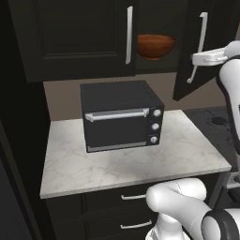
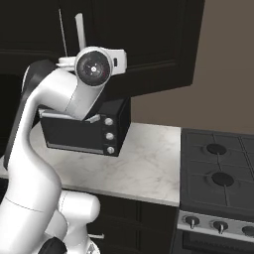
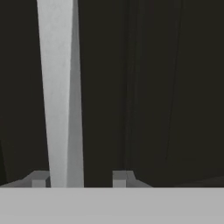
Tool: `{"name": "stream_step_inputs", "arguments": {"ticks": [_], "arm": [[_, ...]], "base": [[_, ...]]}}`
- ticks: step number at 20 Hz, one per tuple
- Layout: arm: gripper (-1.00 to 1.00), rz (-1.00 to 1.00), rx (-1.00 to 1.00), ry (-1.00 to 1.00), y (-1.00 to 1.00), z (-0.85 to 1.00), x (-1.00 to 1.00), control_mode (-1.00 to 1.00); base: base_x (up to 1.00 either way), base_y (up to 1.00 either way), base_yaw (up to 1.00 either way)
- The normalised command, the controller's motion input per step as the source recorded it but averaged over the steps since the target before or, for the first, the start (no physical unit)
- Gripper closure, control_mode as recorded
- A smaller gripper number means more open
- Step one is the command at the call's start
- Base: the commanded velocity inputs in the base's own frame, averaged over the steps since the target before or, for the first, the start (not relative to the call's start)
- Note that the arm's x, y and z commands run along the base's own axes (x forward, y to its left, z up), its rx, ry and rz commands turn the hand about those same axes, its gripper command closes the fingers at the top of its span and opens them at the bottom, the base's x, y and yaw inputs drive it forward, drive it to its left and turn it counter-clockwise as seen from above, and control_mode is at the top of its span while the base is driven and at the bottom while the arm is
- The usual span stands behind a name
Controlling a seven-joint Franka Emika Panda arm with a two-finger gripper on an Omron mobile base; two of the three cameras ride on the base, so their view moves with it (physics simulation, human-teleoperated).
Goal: Move the bowls from the cabinet to the plates on the dining table.
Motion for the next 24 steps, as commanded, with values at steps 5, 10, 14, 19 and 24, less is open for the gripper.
{"name": "stream_step_inputs", "arguments": {"ticks": [5, 10, 14, 19, 24], "arm": [[1.00, 0.01, 0.00, 0.00, -0.50, -0.03, -0.09, -1.00], [1.00, 0.01, 0.00, -0.01, -0.49, -0.03, -0.07, -1.00], [1.00, 0.01, 0.00, 0.00, -0.49, -0.06, -0.03, -1.00], [1.00, 0.01, 0.00, 0.00, -0.48, -0.05, -0.03, -1.00], [1.00, 0.02, -0.01, 0.00, -0.45, -0.02, -0.03, -1.00]], "base": [[0.00, 0.00, 0.00], [0.00, 0.00, 0.00], [0.00, 0.00, 0.00], [0.00, 0.00, 0.00], [0.00, 0.00, 0.00]]}}
